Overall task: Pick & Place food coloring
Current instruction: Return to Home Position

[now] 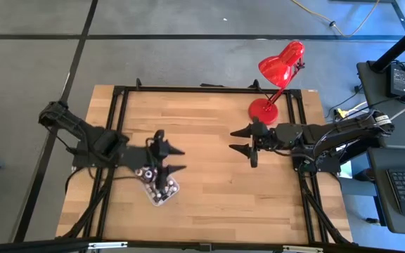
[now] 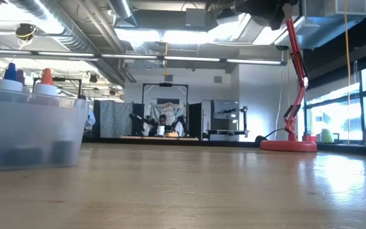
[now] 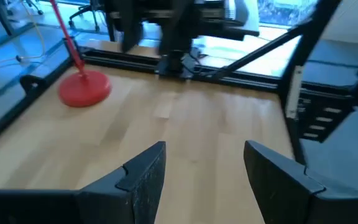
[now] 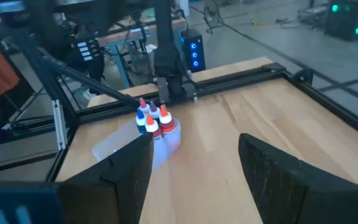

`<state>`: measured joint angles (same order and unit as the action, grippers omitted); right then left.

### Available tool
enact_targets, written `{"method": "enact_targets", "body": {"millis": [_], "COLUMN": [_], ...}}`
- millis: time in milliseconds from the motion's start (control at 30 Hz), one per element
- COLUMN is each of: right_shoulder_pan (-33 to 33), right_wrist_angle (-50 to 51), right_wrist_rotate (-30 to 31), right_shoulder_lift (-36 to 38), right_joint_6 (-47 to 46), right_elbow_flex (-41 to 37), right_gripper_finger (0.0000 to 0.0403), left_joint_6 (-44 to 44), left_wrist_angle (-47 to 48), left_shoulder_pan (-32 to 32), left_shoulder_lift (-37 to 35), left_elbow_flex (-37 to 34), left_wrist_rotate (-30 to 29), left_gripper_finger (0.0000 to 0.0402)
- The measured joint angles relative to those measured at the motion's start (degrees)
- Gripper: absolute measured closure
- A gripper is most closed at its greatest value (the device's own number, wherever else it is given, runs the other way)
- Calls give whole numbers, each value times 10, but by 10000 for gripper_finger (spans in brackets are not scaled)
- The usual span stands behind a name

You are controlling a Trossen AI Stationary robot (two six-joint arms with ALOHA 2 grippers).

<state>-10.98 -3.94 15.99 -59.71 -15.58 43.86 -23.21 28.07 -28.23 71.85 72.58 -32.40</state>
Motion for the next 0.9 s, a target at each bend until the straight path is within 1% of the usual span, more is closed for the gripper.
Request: {"method": "enact_targets", "body": {"millis": [100,200,267,400,467,567,633,700,767,833,900], "right_shoulder_pan": [-11,-22,-30,-50,-60,-76,-83,-88,-88,-88,-88], "right_wrist_angle": [14,41,53,67,71,81,85,92,89,84,61], "right_wrist_rotate": [-1,-2,-2,2,14,41,66,83,89,90,90], "right_shoulder_lift": [12,27,36,51,53,53,53,54,54,59,67], "right_joint_6": [10,8,5,0,-4,-8,-8,-8,-7,-7,-12], "right_elbow_flex": [0,0,0,0,0,0,0,0,-1,-13,-36], "right_gripper_finger": [165,165,165,165,165,165,165,165,165,165,165], "left_joint_6": [46,94,121,136,134,117,99,69,51,45,44], "left_wrist_angle": [-4,-19,-28,-22,-68,-187,-233,-257,-259,-277,-290], "left_shoulder_pan": [54,104,133,182,197,212,229,246,258,267,277], "left_shoulder_lift": [-7,-14,-20,-34,-58,-114,-161,-212,-263,-307,-351], "left_elbow_flex": [0,0,0,-9,-51,-160,-228,-283,-335,-380,-415], "left_wrist_rotate": [57,137,181,220,233,253,259,262,271,280,276], "left_gripper_finger": [191,190,190,191,190,190,192,191,190,190,192]}}
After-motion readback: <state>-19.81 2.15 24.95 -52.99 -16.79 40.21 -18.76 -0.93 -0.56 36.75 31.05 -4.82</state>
